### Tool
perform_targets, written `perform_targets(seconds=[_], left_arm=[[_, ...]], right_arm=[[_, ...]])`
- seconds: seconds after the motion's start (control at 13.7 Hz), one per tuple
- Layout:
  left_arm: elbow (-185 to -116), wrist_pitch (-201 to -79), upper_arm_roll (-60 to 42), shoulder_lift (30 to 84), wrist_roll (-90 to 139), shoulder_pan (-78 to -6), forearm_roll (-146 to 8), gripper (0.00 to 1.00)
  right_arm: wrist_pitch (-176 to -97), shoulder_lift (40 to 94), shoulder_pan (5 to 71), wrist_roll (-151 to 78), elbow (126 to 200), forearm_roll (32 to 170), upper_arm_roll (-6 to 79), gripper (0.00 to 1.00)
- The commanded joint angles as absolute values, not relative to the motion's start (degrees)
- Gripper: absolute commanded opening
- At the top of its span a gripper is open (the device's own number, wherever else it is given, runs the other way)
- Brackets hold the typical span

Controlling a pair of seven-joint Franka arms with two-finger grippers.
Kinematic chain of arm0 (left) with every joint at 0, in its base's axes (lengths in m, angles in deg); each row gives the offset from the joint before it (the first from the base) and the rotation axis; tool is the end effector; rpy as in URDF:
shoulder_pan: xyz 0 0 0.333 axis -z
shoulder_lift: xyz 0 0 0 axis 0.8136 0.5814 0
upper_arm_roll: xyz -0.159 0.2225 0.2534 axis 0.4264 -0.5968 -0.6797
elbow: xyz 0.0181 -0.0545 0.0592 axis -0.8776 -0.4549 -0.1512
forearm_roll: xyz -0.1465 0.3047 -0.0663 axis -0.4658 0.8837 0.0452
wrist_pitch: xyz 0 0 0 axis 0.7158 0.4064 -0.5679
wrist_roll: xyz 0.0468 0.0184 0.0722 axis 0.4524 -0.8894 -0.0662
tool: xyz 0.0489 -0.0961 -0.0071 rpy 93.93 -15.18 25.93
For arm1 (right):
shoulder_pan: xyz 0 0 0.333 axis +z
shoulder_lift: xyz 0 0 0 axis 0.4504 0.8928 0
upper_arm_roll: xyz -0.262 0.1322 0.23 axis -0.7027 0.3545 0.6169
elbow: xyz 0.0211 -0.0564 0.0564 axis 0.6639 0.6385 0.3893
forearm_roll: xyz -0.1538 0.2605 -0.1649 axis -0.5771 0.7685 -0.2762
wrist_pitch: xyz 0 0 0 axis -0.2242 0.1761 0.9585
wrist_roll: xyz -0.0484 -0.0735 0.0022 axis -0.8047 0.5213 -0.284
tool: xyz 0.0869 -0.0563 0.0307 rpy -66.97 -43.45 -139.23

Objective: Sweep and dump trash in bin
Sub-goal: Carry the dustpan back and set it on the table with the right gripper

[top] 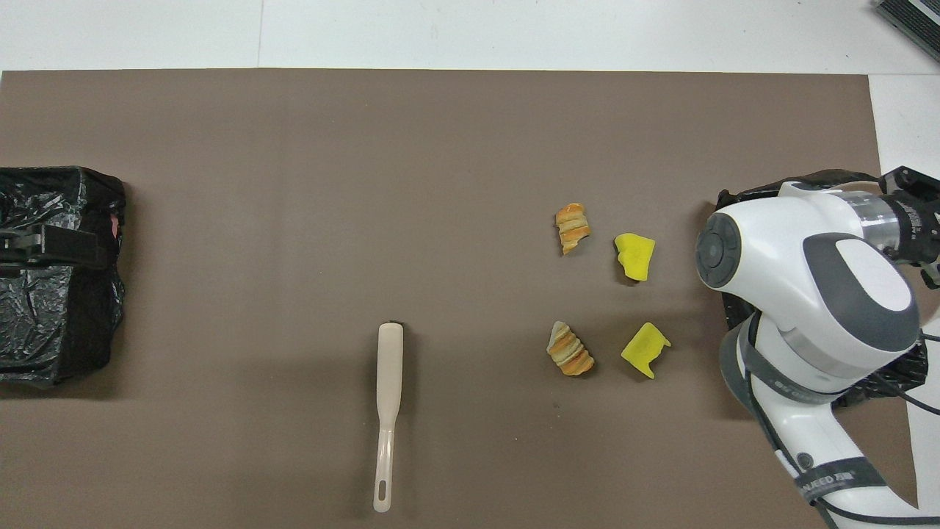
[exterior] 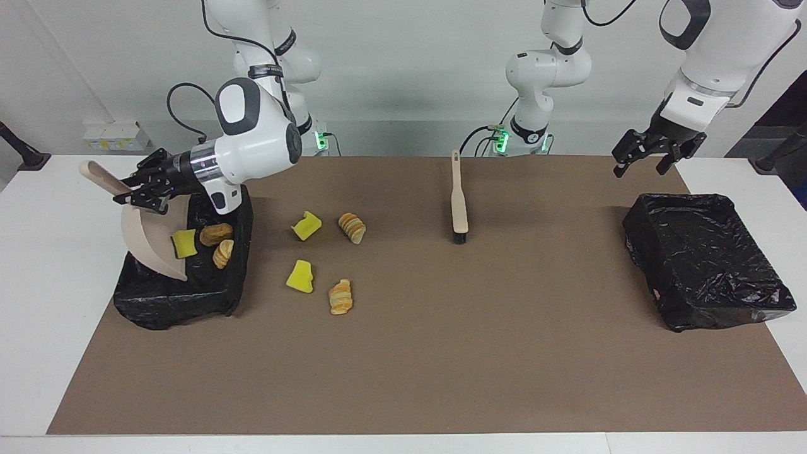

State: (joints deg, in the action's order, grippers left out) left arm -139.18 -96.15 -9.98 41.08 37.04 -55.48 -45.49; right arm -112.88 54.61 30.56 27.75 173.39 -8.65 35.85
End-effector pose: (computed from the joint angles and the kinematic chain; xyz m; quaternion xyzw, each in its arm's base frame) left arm 0.4723 -0.0122 0.6774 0.9994 0.0201 0.0206 0.0176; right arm 0.5216 -0.0114 0.5653 0.4629 0.6224 -0.4475 0.4451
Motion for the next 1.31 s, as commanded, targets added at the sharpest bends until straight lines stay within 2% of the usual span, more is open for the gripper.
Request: perform_targets(seconds=[0.0,0.29,0.58,0.8,0.95,1.24], left_arm=[[-137.58,-94.54,-9.7,41.65,38.69,-55.77,-44.93,1.0],[-137.59,-94.54,-9.7,41.56,38.87,-55.95,-44.84,1.0],[-137.76,-94.28,-9.7,41.47,38.87,-55.86,-44.84,1.0],[-137.76,-94.19,-9.79,41.47,39.04,-55.95,-44.84,1.0],[-137.85,-94.1,-9.79,41.47,38.96,-55.86,-44.84,1.0],[-138.11,-94.01,-9.61,41.2,39.04,-57.17,-44.84,1.0]], right_arm=[[-114.08,54.1,31.43,26.76,173.32,-15.44,35.98,0.0],[-111.55,54.46,30.55,27.11,173.05,-6.77,35.98,0.0],[-109.44,53.32,31.51,29.14,168.23,-4.57,37.55,0.0],[-109.26,54.54,31.78,24.23,162.34,3.51,38.35,0.0],[-109.0,56.12,32.92,21.59,159.97,5.36,38.53,0.0],[-106.37,63.32,34.41,10.09,148.12,21.51,38.61,0.0]])
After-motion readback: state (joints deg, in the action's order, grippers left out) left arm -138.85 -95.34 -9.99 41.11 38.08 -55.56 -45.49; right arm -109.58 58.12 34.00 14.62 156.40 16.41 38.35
